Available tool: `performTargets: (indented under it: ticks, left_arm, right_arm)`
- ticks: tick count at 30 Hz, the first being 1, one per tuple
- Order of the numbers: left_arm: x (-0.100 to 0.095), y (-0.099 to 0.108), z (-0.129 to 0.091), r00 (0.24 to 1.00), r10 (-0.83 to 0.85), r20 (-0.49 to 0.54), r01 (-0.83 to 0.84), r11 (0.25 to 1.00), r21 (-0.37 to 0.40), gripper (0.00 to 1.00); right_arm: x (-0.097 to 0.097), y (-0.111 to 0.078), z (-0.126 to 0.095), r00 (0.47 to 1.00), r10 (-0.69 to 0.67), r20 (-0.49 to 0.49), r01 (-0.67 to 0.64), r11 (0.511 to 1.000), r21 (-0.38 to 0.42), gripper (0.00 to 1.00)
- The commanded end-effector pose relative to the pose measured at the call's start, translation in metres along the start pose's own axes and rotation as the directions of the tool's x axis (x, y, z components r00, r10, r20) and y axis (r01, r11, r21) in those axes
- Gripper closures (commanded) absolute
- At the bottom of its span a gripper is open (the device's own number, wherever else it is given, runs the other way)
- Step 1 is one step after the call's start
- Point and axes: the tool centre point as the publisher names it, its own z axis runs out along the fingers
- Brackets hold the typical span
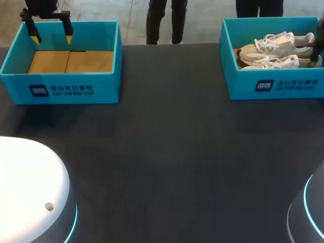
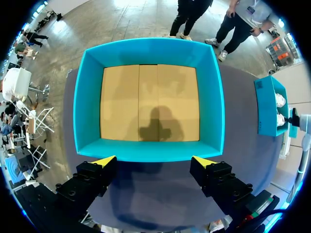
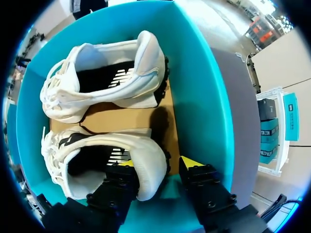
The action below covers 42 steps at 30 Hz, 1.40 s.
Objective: Take the shoe out of the shoebox, open the shoe tongue, remove and reinsert the insole, then place the shoe into the shoebox
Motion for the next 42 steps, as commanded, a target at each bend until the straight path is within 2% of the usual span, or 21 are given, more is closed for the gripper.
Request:
performTargets:
  ticks: [1, 10, 13, 15, 16, 17, 25, 30, 34, 42]
  left_arm:
    - [0.0, 0.0, 0.0, 1.0, 0.0, 0.0, 0.0, 1.0, 0.0, 0.0]
    - [0.0, 0.0, 0.0, 1.0, 0.0, 0.0, 0.0, 1.0, 0.0, 0.0]
    - [0.0, 0.0, 0.0, 1.0, 0.0, 0.0, 0.0, 1.0, 0.0, 0.0]
    - [0.0, 0.0, 0.0, 1.0, 0.0, 0.0, 0.0, 1.0, 0.0, 0.0]
    - [0.0, 0.0, 0.0, 1.0, 0.0, 0.0, 0.0, 1.0, 0.0, 0.0]
    - [0.0, 0.0, 0.0, 1.0, 0.0, 0.0, 0.0, 1.0, 0.0, 0.0]
    - [0.0, 0.0, 0.0, 1.0, 0.0, 0.0, 0.0, 1.0, 0.0, 0.0]
    - [0.0, 0.0, 0.0, 1.0, 0.0, 0.0, 0.0, 1.0, 0.0, 0.0]
    - [0.0, 0.0, 0.0, 1.0, 0.0, 0.0, 0.0, 1.0, 0.0, 0.0]
    - [0.0, 0.0, 0.0, 1.0, 0.0, 0.0, 0.0, 1.0, 0.0, 0.0]
  right_arm:
    - [0.004, 0.004, 0.01, 1.0, -0.006, 0.003, 0.006, 1.0, 0.009, 0.54]
    - [0.01, -0.001, 0.025, 1.0, -0.015, 0.005, 0.015, 0.999, 0.047, 0.54]
    - [0.011, -0.001, 0.028, 1.0, -0.018, 0.01, 0.018, 0.998, 0.058, 0.57]
    - [0.011, -0.002, 0.029, 1.0, -0.02, 0.02, 0.019, 0.998, 0.063, 0.72]
    - [0.011, -0.002, 0.029, 1.0, -0.021, 0.021, 0.019, 0.998, 0.063, 0.89]
    - [0.011, -0.002, 0.028, 0.999, -0.021, 0.029, 0.019, 0.998, 0.066, 1.0]
    - [0.01, -0.004, 0.018, 0.998, 0.002, 0.062, -0.007, 0.997, 0.078, 1.0]
    - [0.006, -0.006, 0.003, 0.997, 0.017, 0.069, -0.022, 0.997, 0.08, 1.0]
    - [0.001, -0.005, -0.019, 0.998, 0.043, 0.042, -0.046, 0.996, 0.081, 1.0]
    - [-0.007, -0.001, -0.071, 0.994, 0.075, 0.078, -0.081, 0.994, 0.068, 1.0]
